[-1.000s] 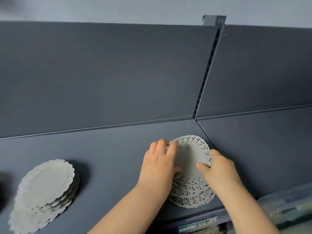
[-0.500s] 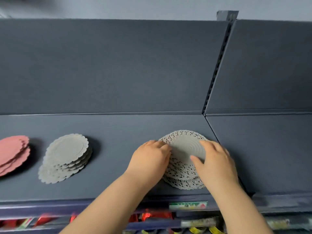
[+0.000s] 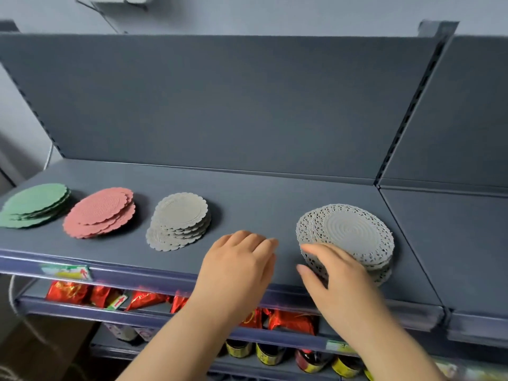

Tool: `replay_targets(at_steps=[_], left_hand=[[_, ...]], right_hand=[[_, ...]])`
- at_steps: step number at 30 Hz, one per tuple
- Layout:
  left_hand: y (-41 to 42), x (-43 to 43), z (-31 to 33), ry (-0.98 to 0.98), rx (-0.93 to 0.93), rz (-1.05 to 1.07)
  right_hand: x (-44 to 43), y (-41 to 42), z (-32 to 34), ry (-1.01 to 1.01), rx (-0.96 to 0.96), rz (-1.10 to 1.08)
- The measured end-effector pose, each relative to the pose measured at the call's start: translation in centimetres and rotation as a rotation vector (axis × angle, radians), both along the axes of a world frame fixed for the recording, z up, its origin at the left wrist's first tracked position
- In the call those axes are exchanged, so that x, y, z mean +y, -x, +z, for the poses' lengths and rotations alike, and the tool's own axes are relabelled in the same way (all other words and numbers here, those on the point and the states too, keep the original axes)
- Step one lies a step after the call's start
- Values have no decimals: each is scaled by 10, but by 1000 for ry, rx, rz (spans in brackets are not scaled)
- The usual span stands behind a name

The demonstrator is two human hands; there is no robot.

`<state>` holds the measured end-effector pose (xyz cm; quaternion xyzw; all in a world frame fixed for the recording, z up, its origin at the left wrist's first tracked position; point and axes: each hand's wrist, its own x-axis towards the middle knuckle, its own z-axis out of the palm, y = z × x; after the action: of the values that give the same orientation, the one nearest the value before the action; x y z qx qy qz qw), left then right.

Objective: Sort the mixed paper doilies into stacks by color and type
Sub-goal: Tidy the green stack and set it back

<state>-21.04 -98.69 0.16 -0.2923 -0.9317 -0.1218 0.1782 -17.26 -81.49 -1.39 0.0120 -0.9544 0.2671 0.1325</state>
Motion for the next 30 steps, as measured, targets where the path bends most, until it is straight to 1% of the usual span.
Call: replay_targets(at_steps=[4, 8, 13, 16, 22, 27, 30], left_hand=[[9, -45, 1, -11, 29, -3], [21, -111, 3, -25, 27, -12], [33, -207, -6, -62, 36, 16], [35, -245, -12, -85, 34, 18], [45, -276, -8, -93, -14, -33], [59, -277, -12, -107, -39, -13], [69, -268, -15, -84, -50, -27]], right_hand=[[-42, -1, 3, -6, 32, -41], [-106, 4, 5, 20, 39, -74], [-197, 16, 1, 20, 13, -26], [-237, 23, -4, 40, 6, -14], [-273, 36, -5, 78, -22, 3], [-276, 58, -5, 109, -32, 27], [-269, 73, -8, 184, -12, 37]])
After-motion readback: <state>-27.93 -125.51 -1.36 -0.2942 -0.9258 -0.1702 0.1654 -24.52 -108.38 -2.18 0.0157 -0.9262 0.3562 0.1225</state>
